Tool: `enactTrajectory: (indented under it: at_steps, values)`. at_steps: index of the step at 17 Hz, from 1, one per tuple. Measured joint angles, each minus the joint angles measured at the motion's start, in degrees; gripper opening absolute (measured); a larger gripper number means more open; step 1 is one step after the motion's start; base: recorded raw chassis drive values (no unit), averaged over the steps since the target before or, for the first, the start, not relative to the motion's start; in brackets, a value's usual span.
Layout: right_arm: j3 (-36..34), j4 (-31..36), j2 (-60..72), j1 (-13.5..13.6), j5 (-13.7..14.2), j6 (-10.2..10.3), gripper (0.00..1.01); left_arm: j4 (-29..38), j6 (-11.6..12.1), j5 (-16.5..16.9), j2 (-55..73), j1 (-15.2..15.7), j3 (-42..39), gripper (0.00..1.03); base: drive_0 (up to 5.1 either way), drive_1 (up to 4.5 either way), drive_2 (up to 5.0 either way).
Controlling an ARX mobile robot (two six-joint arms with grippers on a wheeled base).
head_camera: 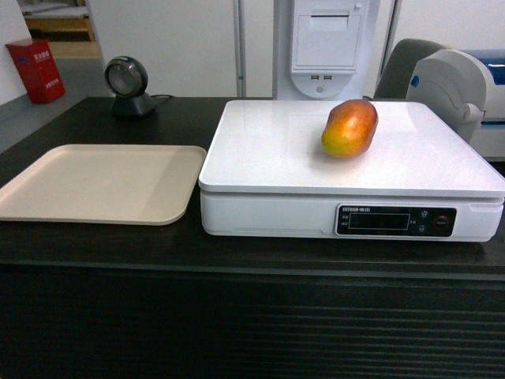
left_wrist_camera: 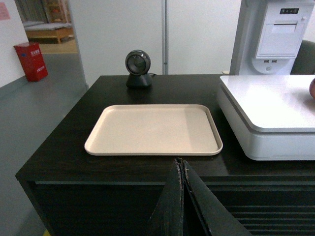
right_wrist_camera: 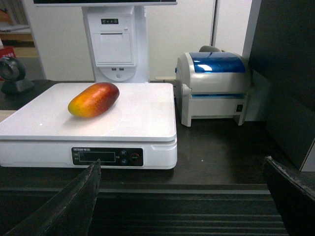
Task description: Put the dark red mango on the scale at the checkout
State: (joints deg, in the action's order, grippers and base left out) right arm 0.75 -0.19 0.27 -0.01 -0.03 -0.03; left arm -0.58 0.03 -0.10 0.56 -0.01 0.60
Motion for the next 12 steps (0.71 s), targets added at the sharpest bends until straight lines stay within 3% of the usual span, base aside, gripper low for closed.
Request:
enactTrajectory:
  at_steps: [10, 12]
  values:
    - [0.00, -0.02, 0.00, 0.00, 0.00, 0.00, 0.98, 0.37, -0.04, 0.07, 0.00, 0.00, 0.00, 0.03, 0.0, 0.00, 0.0]
    - [0.00, -0.02, 0.00, 0.00, 0.00, 0.00, 0.98, 0.37, -0.02, 0.04, 0.00, 0.00, 0.00, 0.24, 0.0, 0.00, 0.0]
